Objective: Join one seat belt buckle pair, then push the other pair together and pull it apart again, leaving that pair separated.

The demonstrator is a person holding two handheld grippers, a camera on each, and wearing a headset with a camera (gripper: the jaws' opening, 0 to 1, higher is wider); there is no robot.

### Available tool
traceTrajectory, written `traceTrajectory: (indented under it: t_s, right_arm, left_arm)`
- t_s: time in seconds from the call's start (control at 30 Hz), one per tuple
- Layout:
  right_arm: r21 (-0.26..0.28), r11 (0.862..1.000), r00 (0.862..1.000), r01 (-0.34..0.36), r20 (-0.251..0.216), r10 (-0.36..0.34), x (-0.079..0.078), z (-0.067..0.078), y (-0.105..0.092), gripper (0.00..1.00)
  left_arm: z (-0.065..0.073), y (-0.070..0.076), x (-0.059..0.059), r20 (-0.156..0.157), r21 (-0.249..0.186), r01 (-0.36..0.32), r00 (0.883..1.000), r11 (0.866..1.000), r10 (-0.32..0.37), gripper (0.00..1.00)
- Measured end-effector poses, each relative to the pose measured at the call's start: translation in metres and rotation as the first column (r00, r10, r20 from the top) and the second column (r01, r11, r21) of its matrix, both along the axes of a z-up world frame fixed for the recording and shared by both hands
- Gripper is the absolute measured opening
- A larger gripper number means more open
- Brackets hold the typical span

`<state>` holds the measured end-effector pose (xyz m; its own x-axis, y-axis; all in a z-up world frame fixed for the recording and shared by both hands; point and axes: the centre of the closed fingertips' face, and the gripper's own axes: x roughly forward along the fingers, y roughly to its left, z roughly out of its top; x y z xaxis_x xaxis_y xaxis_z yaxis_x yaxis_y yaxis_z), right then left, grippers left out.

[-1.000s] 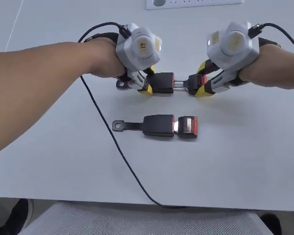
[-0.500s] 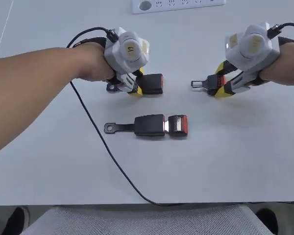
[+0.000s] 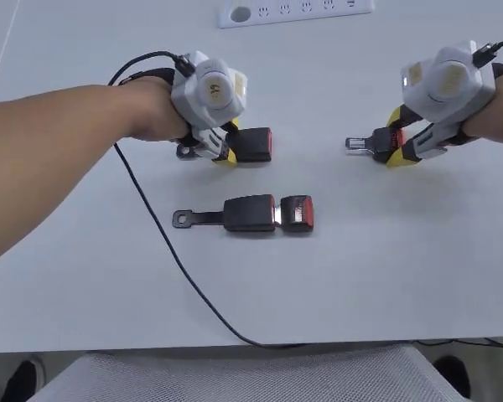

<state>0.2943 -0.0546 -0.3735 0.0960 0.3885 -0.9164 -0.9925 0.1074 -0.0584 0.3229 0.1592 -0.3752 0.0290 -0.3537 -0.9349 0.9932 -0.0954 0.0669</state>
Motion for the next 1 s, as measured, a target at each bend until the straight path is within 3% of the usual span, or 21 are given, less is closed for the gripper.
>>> traceTrajectory:
  t_s: [0.2, 0.27, 0.37, 0.43, 0.53, 0.6, 0.7, 0.73, 0.77, 0.8, 0.87, 0.97, 1.0]
  right_arm:
    - [-0.011, 1.000, 0.999, 0.020, 0.026, -0.020, 0.004, 0.000, -0.001, 0.43]
    - [-0.018, 0.999, 0.998, 0.050, 0.037, -0.049, 0.008, 0.001, -0.002, 0.45]
    - [-0.016, 0.998, 0.997, 0.063, 0.054, -0.062, 0.007, 0.001, 0.000, 0.49]
    - [0.008, 0.996, 0.992, 0.089, 0.094, -0.089, 0.011, 0.007, 0.002, 0.56]
    - [0.055, 0.990, 0.985, 0.133, 0.099, -0.138, 0.005, 0.019, 0.004, 0.59]
    - [0.098, 0.977, 0.973, 0.188, 0.114, -0.199, 0.002, 0.029, 0.004, 0.62]
    - [0.188, 0.950, 0.958, 0.249, 0.095, -0.270, -0.011, 0.043, 0.012, 0.67]
    - [0.216, 0.940, 0.955, 0.265, 0.074, -0.286, -0.020, 0.045, 0.017, 0.67]
    - [0.213, 0.941, 0.958, 0.261, 0.067, -0.281, -0.027, 0.044, 0.018, 0.68]
    - [0.211, 0.941, 0.956, 0.264, 0.068, -0.284, -0.034, 0.044, 0.019, 0.69]
    - [0.206, 0.942, 0.956, 0.264, 0.072, -0.284, -0.043, 0.043, 0.021, 0.70]
    - [0.248, 0.921, 0.943, 0.301, 0.070, -0.326, -0.057, 0.053, 0.027, 0.75]
    - [0.270, 0.913, 0.939, 0.307, 0.074, -0.337, -0.060, 0.056, 0.030, 0.77]
  left_arm:
    - [0.001, 0.000, 0.000, 0.020, 0.010, 0.014, 1.000, 1.000, -0.014, 0.33]
    - [0.004, -0.001, 0.007, 0.067, 0.014, -0.020, 0.998, 1.000, 0.019, 0.39]
    - [0.005, -0.001, 0.000, 0.059, 0.030, 0.001, 0.998, 1.000, -0.003, 0.43]
    - [0.007, 0.000, -0.001, 0.073, 0.028, -0.004, 0.997, 1.000, 0.002, 0.50]
    - [0.019, 0.005, -0.005, 0.084, 0.011, -0.036, 0.996, 0.999, 0.035, 0.51]
    - [0.030, 0.010, -0.009, 0.096, -0.017, -0.083, 0.992, 0.996, 0.084, 0.52]
    - [0.049, 0.013, -0.018, 0.100, -0.112, -0.176, 0.977, 0.978, 0.188, 0.57]
    - [0.055, 0.014, -0.025, 0.079, -0.152, -0.217, 0.970, 0.964, 0.231, 0.59]
    - [0.058, 0.014, -0.031, 0.068, -0.176, -0.245, 0.963, 0.954, 0.260, 0.63]
    - [0.059, 0.021, -0.030, 0.104, -0.183, -0.267, 0.952, 0.946, 0.289, 0.69]
    - [0.060, 0.028, -0.045, 0.104, -0.181, -0.260, 0.954, 0.949, 0.281, 0.74]
    - [0.066, 0.032, -0.060, 0.099, -0.223, -0.299, 0.940, 0.928, 0.326, 0.75]
    - [0.068, 0.035, -0.061, 0.110, -0.233, -0.311, 0.933, 0.921, 0.343, 0.76]
